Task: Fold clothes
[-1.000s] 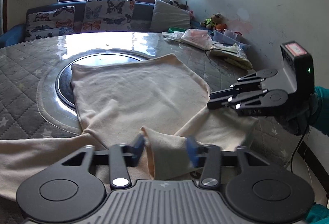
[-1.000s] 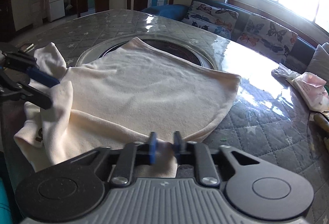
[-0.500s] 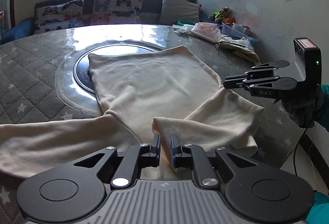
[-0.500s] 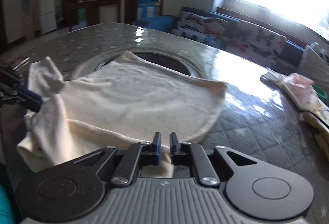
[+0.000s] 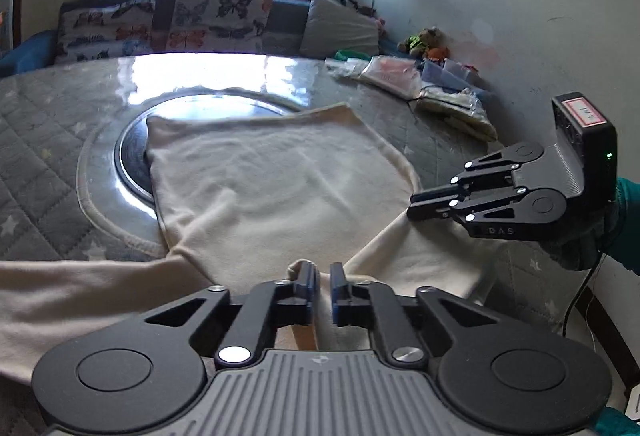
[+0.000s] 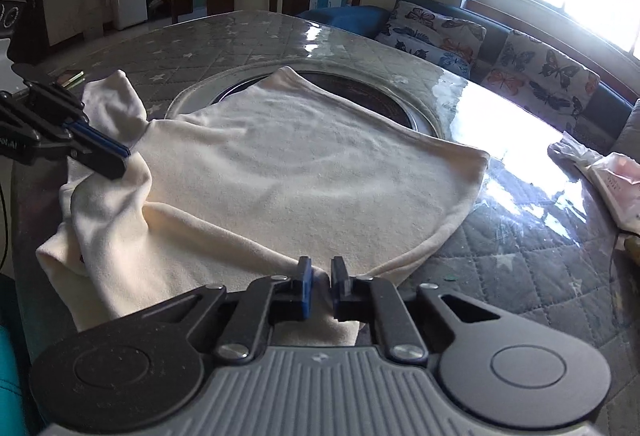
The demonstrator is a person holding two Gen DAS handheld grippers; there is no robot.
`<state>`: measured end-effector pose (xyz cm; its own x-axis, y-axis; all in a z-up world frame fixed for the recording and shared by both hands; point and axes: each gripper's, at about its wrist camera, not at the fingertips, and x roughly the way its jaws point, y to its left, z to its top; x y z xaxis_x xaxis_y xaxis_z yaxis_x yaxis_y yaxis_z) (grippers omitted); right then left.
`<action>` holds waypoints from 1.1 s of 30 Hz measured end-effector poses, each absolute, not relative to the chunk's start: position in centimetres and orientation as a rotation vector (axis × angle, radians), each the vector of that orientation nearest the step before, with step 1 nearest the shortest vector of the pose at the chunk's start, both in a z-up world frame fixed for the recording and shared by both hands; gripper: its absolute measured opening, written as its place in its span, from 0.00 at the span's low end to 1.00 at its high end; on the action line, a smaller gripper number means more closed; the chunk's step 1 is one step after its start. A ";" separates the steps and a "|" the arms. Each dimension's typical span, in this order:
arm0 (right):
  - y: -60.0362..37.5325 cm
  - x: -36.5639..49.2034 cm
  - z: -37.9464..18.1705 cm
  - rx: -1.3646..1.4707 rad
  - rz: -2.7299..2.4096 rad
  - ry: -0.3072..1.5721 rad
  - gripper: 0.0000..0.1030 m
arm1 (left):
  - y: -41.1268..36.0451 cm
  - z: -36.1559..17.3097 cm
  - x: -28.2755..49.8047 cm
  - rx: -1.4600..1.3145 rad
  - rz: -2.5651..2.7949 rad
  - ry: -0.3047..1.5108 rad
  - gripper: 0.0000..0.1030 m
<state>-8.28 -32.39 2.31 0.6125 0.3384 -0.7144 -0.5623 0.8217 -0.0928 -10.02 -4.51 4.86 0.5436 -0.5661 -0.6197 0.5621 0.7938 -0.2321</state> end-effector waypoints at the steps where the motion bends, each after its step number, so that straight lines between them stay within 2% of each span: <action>1: -32.5 -8.4 2.3 -0.323 0.516 0.737 0.05 | -4.3 5.2 -10.3 0.002 -0.662 0.718 0.03; 7: -32.6 -8.8 2.7 -0.324 0.464 0.692 0.05 | -3.2 5.7 -10.7 0.006 -0.646 0.700 0.03; 9: -32.4 -8.9 2.6 -0.329 0.457 0.689 0.05 | -3.2 5.3 -10.3 -0.013 -0.637 0.738 0.10; 10: -32.3 -8.9 2.7 -0.333 0.458 0.685 0.05 | -3.3 5.2 -10.0 -0.034 -0.634 0.756 0.20; 11: -32.1 -9.0 2.7 -0.337 0.458 0.681 0.05 | -3.4 5.1 -9.8 -0.045 -0.630 0.765 0.39; 13: -32.1 -9.0 2.8 -0.340 0.453 0.673 0.05 | -3.8 5.0 -9.4 -0.048 -0.618 0.766 0.55; 16: -32.3 -9.1 3.0 -0.332 0.437 0.660 0.05 | -4.6 4.4 -8.7 -0.043 -0.634 0.784 0.52; 19: -32.6 -9.0 3.1 -0.317 0.419 0.652 0.05 | -5.5 3.7 -8.7 -0.005 -0.662 0.781 0.13; 21: -32.8 -9.0 3.1 -0.311 0.399 0.644 0.04 | -5.6 3.8 -8.8 -0.001 -0.659 0.766 0.04; 26: -33.6 -8.9 3.0 -0.267 0.327 0.632 0.04 | -4.3 5.4 -10.1 0.017 -0.610 0.644 0.02; 31: -33.6 -8.8 2.2 -0.239 0.313 0.651 0.07 | -3.8 4.2 -9.1 0.002 -0.576 0.716 0.03; 33: -33.4 -9.1 2.5 -0.241 0.305 0.636 0.09 | -3.9 4.3 -8.9 -0.027 -0.591 0.731 0.08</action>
<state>-9.06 -33.45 2.50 0.7628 0.2039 -0.6136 -0.3504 0.9279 -0.1272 -8.85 -3.92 4.27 0.5902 -0.5168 -0.6201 0.4983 0.8376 -0.2238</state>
